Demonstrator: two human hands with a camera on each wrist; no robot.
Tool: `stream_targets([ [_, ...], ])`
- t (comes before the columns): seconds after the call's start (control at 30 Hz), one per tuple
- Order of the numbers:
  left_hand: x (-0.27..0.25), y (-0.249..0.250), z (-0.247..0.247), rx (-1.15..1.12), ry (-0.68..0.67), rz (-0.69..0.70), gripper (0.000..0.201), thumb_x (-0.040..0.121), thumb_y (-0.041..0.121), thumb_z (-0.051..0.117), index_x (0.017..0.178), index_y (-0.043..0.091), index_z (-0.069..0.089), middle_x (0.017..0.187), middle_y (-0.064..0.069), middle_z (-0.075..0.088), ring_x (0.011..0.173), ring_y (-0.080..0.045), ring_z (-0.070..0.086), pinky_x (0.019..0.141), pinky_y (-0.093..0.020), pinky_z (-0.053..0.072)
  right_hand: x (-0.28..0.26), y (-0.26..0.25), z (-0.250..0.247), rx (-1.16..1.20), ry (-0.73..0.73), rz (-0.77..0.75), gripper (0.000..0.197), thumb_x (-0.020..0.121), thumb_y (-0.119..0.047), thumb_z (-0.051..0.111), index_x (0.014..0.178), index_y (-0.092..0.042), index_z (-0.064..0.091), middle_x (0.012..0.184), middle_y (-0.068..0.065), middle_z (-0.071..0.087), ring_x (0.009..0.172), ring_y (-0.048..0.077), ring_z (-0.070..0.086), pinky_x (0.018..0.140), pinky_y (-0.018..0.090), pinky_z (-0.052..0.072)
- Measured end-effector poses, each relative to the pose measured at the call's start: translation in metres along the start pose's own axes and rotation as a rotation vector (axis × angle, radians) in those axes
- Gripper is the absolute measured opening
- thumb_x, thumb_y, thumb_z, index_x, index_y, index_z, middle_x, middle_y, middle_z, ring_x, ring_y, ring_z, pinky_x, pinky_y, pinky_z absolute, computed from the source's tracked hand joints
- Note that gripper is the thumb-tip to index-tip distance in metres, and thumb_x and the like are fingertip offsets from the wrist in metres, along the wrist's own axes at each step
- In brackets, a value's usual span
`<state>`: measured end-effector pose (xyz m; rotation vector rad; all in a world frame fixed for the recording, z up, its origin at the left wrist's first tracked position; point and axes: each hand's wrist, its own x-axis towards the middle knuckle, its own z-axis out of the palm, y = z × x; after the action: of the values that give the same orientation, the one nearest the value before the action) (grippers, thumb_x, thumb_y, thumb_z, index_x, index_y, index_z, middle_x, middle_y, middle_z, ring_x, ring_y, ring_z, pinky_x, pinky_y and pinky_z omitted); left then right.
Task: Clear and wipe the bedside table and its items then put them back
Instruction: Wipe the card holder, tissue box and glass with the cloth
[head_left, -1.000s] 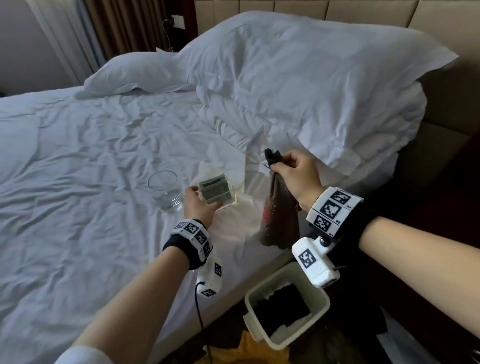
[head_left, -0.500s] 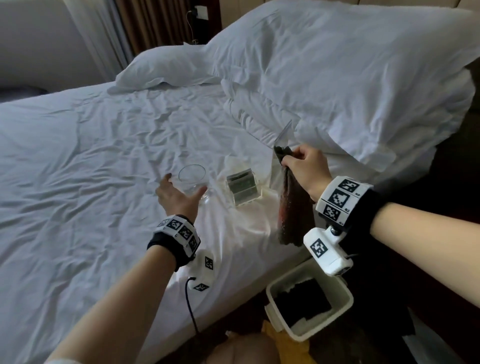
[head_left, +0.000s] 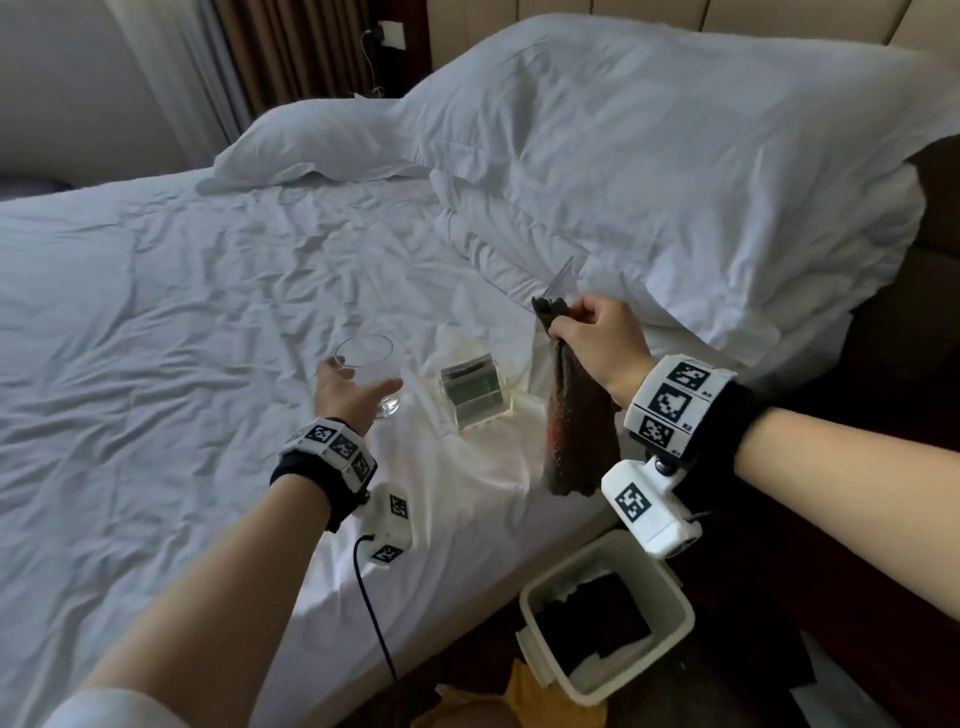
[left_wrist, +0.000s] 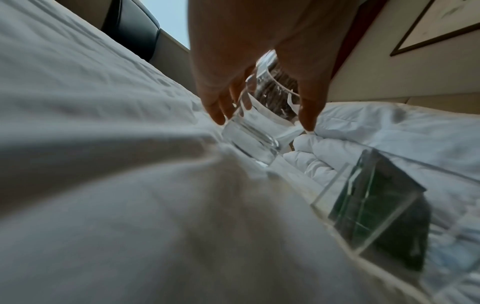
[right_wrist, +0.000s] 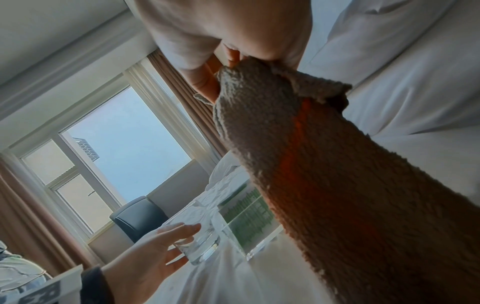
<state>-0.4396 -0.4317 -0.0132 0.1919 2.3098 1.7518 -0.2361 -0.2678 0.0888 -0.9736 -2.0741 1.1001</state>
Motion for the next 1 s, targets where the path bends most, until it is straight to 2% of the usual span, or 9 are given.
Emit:
stream_targets([
  [0.07, -0.005, 0.019, -0.007, -0.044, -0.001, 0.018, 0.075, 0.068, 0.009, 0.081, 0.130, 0.007, 0.038, 0.122, -0.009, 0.048, 0.100, -0.019, 0.051, 0.071, -0.033, 0.055, 0.002, -0.011, -0.005, -0.005, -0.009, -0.030, 0.015, 0.080, -0.018, 0.063, 0.085, -0.004, 0.064, 0.083, 0.010, 0.065, 0.085, 0.026, 0.060, 0.078, 0.034, 0.049],
  [0.13, -0.009, 0.044, -0.013, -0.048, 0.000, 0.070, 0.072, 0.069, 0.009, 0.081, 0.128, 0.007, 0.040, 0.117, -0.006, 0.048, 0.100, -0.018, 0.050, 0.052, -0.017, 0.046, 0.005, -0.025, -0.013, 0.002, -0.013, -0.058, 0.015, 0.082, -0.018, 0.063, 0.088, -0.004, 0.065, 0.084, 0.007, 0.064, 0.082, 0.021, 0.058, 0.073, 0.028, 0.045],
  [0.17, -0.010, 0.058, -0.016, -0.054, -0.006, 0.099, 0.071, 0.069, 0.010, 0.081, 0.127, 0.007, 0.040, 0.115, -0.005, 0.048, 0.100, -0.017, 0.050, 0.049, -0.014, 0.043, 0.008, -0.033, -0.019, 0.008, -0.011, -0.074, 0.016, 0.082, -0.018, 0.062, 0.090, -0.005, 0.065, 0.085, 0.006, 0.064, 0.083, 0.020, 0.058, 0.073, 0.027, 0.044],
  [0.4, -0.027, 0.167, -0.025, -0.100, -0.101, 0.295, 0.063, 0.064, 0.018, 0.085, 0.113, 0.015, 0.045, 0.114, -0.008, 0.055, 0.098, -0.019, 0.057, 0.076, -0.028, 0.047, 0.025, -0.095, -0.067, 0.092, 0.063, -0.208, 0.016, 0.080, -0.017, 0.063, 0.086, -0.002, 0.065, 0.081, 0.007, 0.063, 0.081, 0.021, 0.057, 0.074, 0.032, 0.045],
  [0.53, -0.046, 0.223, -0.010, -0.156, -0.220, 0.374, 0.068, 0.060, 0.030, 0.086, 0.114, 0.018, 0.047, 0.114, -0.006, 0.059, 0.104, -0.020, 0.060, 0.095, -0.039, 0.050, 0.032, -0.120, -0.101, 0.174, 0.124, -0.259, 0.009, 0.079, -0.016, 0.063, 0.073, -0.010, 0.059, 0.070, 0.001, 0.057, 0.077, 0.019, 0.055, 0.072, 0.030, 0.043],
  [0.67, -0.074, 0.266, 0.027, -0.197, -0.389, 0.431, 0.066, 0.066, 0.021, 0.084, 0.119, 0.014, 0.045, 0.114, -0.010, 0.062, 0.101, -0.022, 0.063, 0.091, -0.040, 0.053, 0.035, -0.127, -0.134, 0.221, 0.199, -0.320, 0.015, 0.080, -0.015, 0.064, 0.069, -0.015, 0.054, 0.069, -0.001, 0.055, 0.075, 0.017, 0.053, 0.072, 0.028, 0.042],
  [0.8, -0.108, 0.298, 0.078, -0.278, -0.544, 0.461, 0.055, 0.076, 0.016, 0.077, 0.119, 0.011, 0.043, 0.101, -0.002, 0.063, 0.081, -0.007, 0.064, 0.065, -0.021, 0.052, 0.038, -0.125, -0.170, 0.278, 0.313, -0.375, 0.009, 0.080, -0.012, 0.067, 0.079, -0.013, 0.058, 0.079, 0.002, 0.059, 0.077, 0.015, 0.053, 0.074, 0.027, 0.042],
  [0.9, -0.133, 0.318, 0.114, -0.312, -0.665, 0.483, 0.055, 0.077, 0.017, 0.075, 0.121, 0.010, 0.044, 0.102, -0.003, 0.063, 0.086, -0.011, 0.064, 0.072, -0.024, 0.053, 0.039, -0.119, -0.199, 0.300, 0.396, -0.391, 0.011, 0.080, -0.011, 0.068, 0.079, -0.015, 0.058, 0.078, 0.001, 0.060, 0.078, 0.016, 0.056, 0.075, 0.029, 0.044],
  [1.0, -0.159, 0.335, 0.148, -0.304, -0.791, 0.532, 0.051, 0.077, 0.016, 0.075, 0.120, 0.011, 0.047, 0.107, -0.004, 0.063, 0.086, -0.012, 0.063, 0.075, -0.025, 0.053, 0.036, -0.108, -0.230, 0.250, 0.483, -0.403, 0.010, 0.081, -0.013, 0.069, 0.081, -0.014, 0.058, 0.075, -0.002, 0.059, 0.077, 0.014, 0.055, 0.068, 0.022, 0.042],
])
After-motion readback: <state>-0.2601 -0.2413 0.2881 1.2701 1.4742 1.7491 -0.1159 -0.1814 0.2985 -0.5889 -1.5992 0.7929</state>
